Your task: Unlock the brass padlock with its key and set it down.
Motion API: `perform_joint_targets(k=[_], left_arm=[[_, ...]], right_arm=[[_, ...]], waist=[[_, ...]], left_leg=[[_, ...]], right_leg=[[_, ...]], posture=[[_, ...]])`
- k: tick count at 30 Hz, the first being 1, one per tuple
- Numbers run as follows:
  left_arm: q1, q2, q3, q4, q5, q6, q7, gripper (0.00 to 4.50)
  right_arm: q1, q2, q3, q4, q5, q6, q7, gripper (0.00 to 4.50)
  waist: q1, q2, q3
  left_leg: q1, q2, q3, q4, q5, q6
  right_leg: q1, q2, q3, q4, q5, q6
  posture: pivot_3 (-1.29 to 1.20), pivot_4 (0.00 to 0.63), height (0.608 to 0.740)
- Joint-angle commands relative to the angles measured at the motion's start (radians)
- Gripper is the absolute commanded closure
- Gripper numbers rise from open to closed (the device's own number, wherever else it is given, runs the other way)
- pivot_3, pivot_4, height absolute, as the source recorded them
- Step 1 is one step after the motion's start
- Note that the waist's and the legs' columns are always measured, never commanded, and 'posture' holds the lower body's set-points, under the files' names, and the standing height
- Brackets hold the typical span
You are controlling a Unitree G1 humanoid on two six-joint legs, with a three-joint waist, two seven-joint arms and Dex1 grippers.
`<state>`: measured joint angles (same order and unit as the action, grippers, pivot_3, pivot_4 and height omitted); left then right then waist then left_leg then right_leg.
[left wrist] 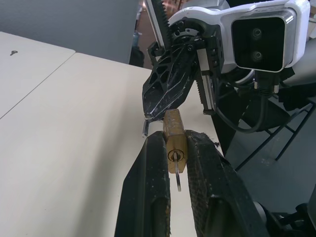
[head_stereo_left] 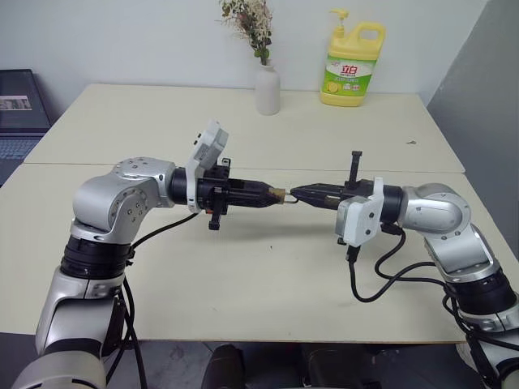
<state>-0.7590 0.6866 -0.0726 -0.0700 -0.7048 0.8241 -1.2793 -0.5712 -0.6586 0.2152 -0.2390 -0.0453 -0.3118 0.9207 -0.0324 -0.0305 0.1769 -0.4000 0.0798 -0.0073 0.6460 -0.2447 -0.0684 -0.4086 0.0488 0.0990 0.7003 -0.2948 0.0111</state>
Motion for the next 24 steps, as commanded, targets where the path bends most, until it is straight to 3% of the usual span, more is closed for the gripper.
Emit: perform_joint_targets(k=[1,24], left_arm=[[-0.006,0.015,0.031,-0.033,-0.024,0.002,-0.011,4.34],[0.006,0.035,0.051,-0.044,-0.093,0.059,-0.023,4.34]], right_arm=[[-0.019,-0.009,-0.008,-0.001,0.030,-0.035,0.021,4.50],[0.027,0.002,0.025,-0.004,0.069,-0.048,0.065,4.50]], waist=[[0.000,0.000,0.000],[0.000,0.000,0.000]], left_leg=[[0.000,0.000,0.000,0.000,0.000,0.000],[0.000,0.000,0.000,0.000,0.000,0.000]], right_leg=[[0.000,0.000,0.000,0.000,0.000,0.000],[0.000,0.000,0.000,0.000,0.000,0.000]], posture=[[0.00,0.150,0.740],[0.00,0.150,0.740]])
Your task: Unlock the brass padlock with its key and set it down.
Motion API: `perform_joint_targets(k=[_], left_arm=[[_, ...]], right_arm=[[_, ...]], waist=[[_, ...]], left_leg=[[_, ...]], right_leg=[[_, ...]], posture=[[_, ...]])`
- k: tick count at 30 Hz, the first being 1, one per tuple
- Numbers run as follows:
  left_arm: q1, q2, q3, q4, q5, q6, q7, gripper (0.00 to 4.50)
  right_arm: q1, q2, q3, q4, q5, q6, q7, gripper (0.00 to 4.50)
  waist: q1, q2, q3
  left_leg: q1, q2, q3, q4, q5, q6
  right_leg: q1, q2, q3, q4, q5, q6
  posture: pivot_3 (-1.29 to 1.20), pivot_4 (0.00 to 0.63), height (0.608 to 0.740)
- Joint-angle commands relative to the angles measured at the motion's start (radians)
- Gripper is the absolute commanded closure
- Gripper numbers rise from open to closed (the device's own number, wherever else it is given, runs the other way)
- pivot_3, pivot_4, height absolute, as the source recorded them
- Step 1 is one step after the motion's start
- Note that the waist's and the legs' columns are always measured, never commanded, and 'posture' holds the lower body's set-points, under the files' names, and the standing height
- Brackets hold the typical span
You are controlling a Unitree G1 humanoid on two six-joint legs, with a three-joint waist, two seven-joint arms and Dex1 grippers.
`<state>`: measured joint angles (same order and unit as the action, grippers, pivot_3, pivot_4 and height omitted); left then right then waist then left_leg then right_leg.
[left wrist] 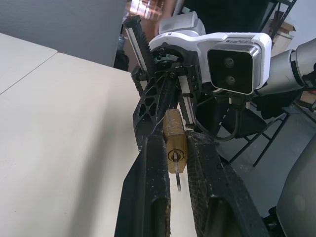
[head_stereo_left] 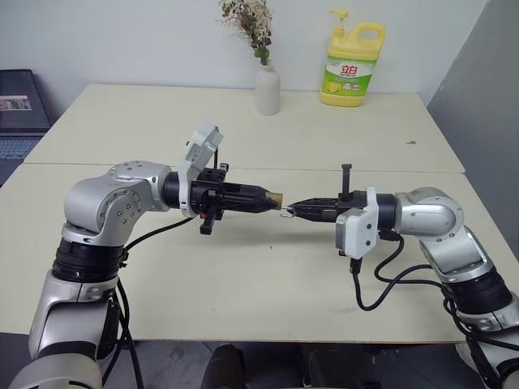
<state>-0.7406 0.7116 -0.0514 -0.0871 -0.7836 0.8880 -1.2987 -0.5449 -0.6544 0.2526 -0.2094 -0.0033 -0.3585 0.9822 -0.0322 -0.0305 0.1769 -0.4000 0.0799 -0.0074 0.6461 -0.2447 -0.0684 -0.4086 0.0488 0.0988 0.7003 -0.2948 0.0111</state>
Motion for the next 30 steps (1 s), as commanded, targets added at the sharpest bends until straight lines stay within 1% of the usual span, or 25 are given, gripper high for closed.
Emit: perform_joint_targets(k=[1,11,15,22,27,30], left_arm=[[-0.014,0.009,0.030,-0.024,-0.012,-0.006,-0.001,4.34],[-0.006,-0.004,0.029,-0.005,0.007,-0.024,0.031,4.34],[0.021,-0.045,0.049,0.027,0.022,-0.013,0.130,4.34],[0.172,-0.070,0.042,-0.051,-0.005,0.081,0.240,4.34],[0.252,-0.066,0.028,-0.061,0.045,0.049,0.275,4.34],[0.307,-0.066,0.016,-0.048,0.072,0.027,0.280,4.34]], right_arm=[[0.004,-0.004,-0.013,-0.036,0.027,-0.001,0.003,4.50],[0.047,-0.034,-0.024,-0.073,0.039,0.028,0.014,4.50],[0.117,-0.069,-0.031,-0.127,0.051,0.067,0.019,4.50],[0.235,-0.071,-0.045,-0.229,0.047,0.149,-0.024,4.50],[0.297,-0.070,-0.054,-0.257,0.044,0.206,-0.047,4.50],[0.340,-0.080,-0.065,-0.294,0.100,0.373,-0.043,4.50]], waist=[[0.000,0.000,0.000],[0.000,0.000,0.000],[0.001,0.000,0.000],[-0.002,0.000,0.000],[0.001,0.000,0.000],[0.000,0.000,0.000]], left_leg=[[0.000,0.000,0.000,0.000,0.000,0.000],[0.000,0.000,0.000,0.000,0.000,0.000],[0.000,0.000,0.000,0.000,0.000,0.000],[0.001,0.000,-0.002,0.000,0.000,0.000],[0.001,0.000,-0.002,0.000,0.000,0.000],[0.001,0.000,-0.003,0.000,0.000,0.000]], right_leg=[[0.000,0.000,0.000,0.000,0.000,0.000],[0.000,0.000,0.000,0.000,0.000,0.000],[0.000,0.000,0.000,0.000,0.000,0.000],[0.001,0.000,-0.001,0.000,0.000,0.000],[0.001,0.000,-0.001,0.000,0.000,0.000],[0.002,0.000,-0.001,0.000,0.000,0.001]], posture=[[0.00,0.150,0.740],[0.00,0.150,0.740],[0.00,0.150,0.740],[0.00,0.150,0.740],[0.00,0.150,0.740],[0.00,0.150,0.740]])
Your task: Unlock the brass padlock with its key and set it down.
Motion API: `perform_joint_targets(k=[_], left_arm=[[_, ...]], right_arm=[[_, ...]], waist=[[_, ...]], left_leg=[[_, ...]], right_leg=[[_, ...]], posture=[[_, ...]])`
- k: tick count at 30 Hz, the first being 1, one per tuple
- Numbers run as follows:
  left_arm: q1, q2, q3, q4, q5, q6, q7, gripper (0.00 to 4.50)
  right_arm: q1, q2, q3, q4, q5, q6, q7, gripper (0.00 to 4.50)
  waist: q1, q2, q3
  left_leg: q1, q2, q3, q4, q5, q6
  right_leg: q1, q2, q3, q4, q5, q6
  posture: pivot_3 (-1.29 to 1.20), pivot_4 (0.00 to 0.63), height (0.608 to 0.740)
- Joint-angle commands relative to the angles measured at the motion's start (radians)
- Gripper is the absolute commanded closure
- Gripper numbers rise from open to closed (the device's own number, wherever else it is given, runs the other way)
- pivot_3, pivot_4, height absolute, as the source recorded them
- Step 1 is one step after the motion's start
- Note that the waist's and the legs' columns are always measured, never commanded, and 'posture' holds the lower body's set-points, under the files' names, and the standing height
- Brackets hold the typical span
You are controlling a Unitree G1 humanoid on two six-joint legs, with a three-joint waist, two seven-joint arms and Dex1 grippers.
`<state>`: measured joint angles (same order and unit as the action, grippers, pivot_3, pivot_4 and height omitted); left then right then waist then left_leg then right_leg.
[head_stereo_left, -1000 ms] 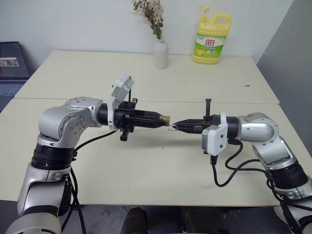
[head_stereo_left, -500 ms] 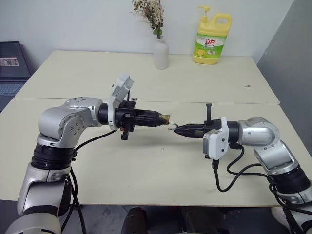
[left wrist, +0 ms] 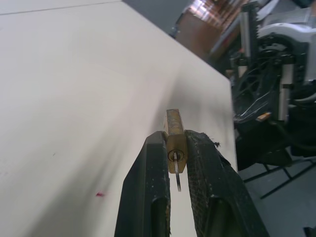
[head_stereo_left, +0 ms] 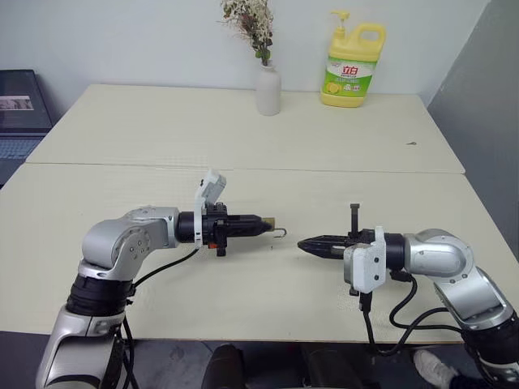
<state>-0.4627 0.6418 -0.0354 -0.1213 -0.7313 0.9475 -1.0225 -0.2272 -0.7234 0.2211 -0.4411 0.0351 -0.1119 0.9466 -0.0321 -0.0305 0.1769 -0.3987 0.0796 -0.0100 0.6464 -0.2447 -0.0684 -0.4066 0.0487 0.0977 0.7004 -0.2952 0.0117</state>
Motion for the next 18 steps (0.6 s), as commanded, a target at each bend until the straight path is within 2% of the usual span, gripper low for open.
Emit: perform_joint_targets(k=[1,6,17,18], left_arm=[[0.038,0.005,-0.002,-0.014,0.022,-0.036,-0.001,4.34],[0.052,-0.003,-0.014,0.030,0.050,-0.056,-0.011,4.34],[0.037,-0.020,-0.072,0.142,0.129,-0.092,-0.026,4.34],[0.033,-0.022,-0.071,0.152,0.137,-0.096,-0.020,3.99]], right_arm=[[0.031,-0.015,-0.037,-0.079,0.085,0.177,-0.001,4.50],[0.034,-0.051,-0.034,-0.124,0.106,0.250,0.027,4.50],[0.007,-0.050,-0.030,-0.146,0.124,0.296,0.024,4.50],[0.005,-0.050,-0.029,-0.147,0.124,0.298,0.024,4.50]], waist=[[0.000,0.000,0.000],[0.001,0.000,0.000],[0.000,0.000,0.000],[0.000,0.000,0.000]], left_leg=[[0.000,0.000,0.000,0.000,0.000,0.000],[0.000,0.000,-0.001,0.000,0.000,0.000],[0.000,0.000,-0.001,0.000,0.000,0.000],[0.000,0.000,-0.001,0.000,0.000,0.000]], right_leg=[[0.000,0.000,0.000,0.000,0.000,0.000],[0.000,0.000,-0.001,0.000,-0.001,0.002],[0.000,0.000,-0.001,0.000,-0.002,0.004],[0.000,0.000,-0.001,0.000,-0.002,0.004]], posture=[[0.00,0.150,0.740],[0.00,0.150,0.740],[0.00,0.150,0.740],[0.00,0.150,0.740]])
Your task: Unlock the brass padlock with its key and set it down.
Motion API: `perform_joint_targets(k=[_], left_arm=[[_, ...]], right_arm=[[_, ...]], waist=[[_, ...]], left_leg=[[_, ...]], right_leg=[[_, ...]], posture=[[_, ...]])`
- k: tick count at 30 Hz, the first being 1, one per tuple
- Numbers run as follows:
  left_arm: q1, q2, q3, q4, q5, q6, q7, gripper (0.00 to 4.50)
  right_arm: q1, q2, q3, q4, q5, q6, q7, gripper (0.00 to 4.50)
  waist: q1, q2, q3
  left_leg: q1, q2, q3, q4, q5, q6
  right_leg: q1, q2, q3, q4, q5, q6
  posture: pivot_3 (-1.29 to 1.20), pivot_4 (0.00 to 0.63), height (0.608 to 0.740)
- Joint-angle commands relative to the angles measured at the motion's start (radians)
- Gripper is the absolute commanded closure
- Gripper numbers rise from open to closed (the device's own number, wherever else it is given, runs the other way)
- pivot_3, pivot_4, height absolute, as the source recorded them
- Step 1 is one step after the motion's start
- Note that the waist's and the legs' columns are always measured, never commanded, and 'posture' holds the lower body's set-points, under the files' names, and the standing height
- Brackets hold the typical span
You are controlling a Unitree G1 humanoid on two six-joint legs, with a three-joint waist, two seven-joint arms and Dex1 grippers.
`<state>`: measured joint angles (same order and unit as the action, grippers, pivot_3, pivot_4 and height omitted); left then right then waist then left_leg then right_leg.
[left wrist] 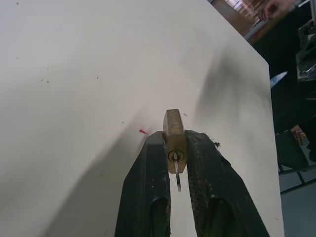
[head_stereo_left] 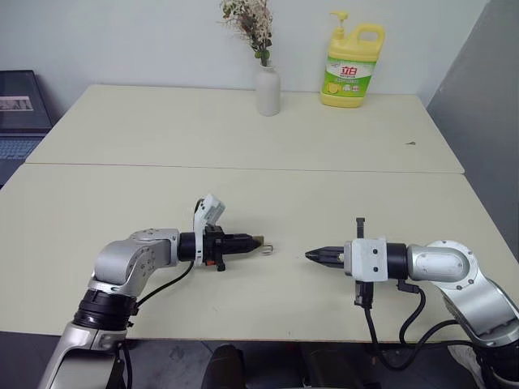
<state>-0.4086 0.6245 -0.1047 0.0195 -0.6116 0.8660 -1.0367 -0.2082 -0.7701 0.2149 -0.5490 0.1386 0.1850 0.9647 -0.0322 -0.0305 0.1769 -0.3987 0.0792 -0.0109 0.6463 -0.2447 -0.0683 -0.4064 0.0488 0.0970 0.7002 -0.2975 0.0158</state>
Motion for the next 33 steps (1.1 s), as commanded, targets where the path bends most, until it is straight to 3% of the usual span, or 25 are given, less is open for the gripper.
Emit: perform_joint_targets(k=[1,10,18,23,24,28,33], left_arm=[[-0.026,-0.005,-0.003,0.023,0.025,-0.018,-0.002,3.61],[-0.057,0.003,0.019,0.076,0.053,-0.043,-0.015,1.05],[-0.051,0.069,0.071,0.064,0.109,-0.180,-0.025,1.05],[0.011,0.159,0.120,-0.049,0.146,-0.327,-0.065,1.05],[0.033,0.189,0.120,-0.074,0.181,-0.387,-0.074,0.88],[0.139,0.290,0.160,-0.162,0.215,-0.488,-0.128,0.00],[0.246,0.362,0.223,-0.260,0.175,-0.457,-0.147,0.00]], right_arm=[[-0.015,-0.003,-0.022,-0.040,0.021,0.002,0.006,4.50],[-0.020,-0.002,-0.019,-0.044,0.022,0.009,0.007,4.50],[-0.015,-0.003,-0.017,-0.050,0.024,0.019,0.010,4.50],[0.001,-0.005,-0.029,-0.039,0.033,0.041,0.005,4.50],[0.005,-0.005,-0.034,-0.036,0.042,0.058,0.003,4.50],[0.013,-0.013,-0.041,-0.033,0.094,0.136,0.018,3.65],[0.009,-0.072,-0.040,-0.050,0.165,0.228,0.095,1.91]], waist=[[0.000,0.000,0.000],[0.000,0.000,0.000],[0.000,0.000,0.000],[0.000,0.000,0.000],[0.000,0.000,0.000],[-0.001,0.000,0.000],[0.000,0.001,0.000]], left_leg=[[0.000,0.000,0.000,0.000,0.000,0.000],[0.000,0.000,0.000,0.000,0.000,0.000],[0.000,0.000,0.000,0.000,0.000,0.000],[0.000,0.000,0.000,0.000,0.000,0.000],[0.000,0.000,0.000,0.000,0.000,0.000],[0.000,0.001,0.001,-0.001,0.000,0.000],[0.000,0.001,0.002,-0.001,0.000,0.000]], right_leg=[[0.000,0.000,0.000,0.000,0.000,0.000],[0.000,0.000,0.000,0.000,0.000,0.000],[0.000,0.000,0.000,0.000,0.000,0.000],[0.000,0.000,0.000,-0.001,0.000,0.000],[0.000,0.000,0.000,-0.001,0.000,0.000],[0.000,0.000,0.000,-0.001,0.000,0.000],[0.000,-0.001,0.000,-0.001,-0.001,0.000]], posture=[[0.00,0.150,0.740],[0.00,0.150,0.740],[0.00,0.150,0.740],[0.00,0.150,0.740],[0.00,0.150,0.740],[0.00,0.150,0.740],[0.00,0.150,0.740]])
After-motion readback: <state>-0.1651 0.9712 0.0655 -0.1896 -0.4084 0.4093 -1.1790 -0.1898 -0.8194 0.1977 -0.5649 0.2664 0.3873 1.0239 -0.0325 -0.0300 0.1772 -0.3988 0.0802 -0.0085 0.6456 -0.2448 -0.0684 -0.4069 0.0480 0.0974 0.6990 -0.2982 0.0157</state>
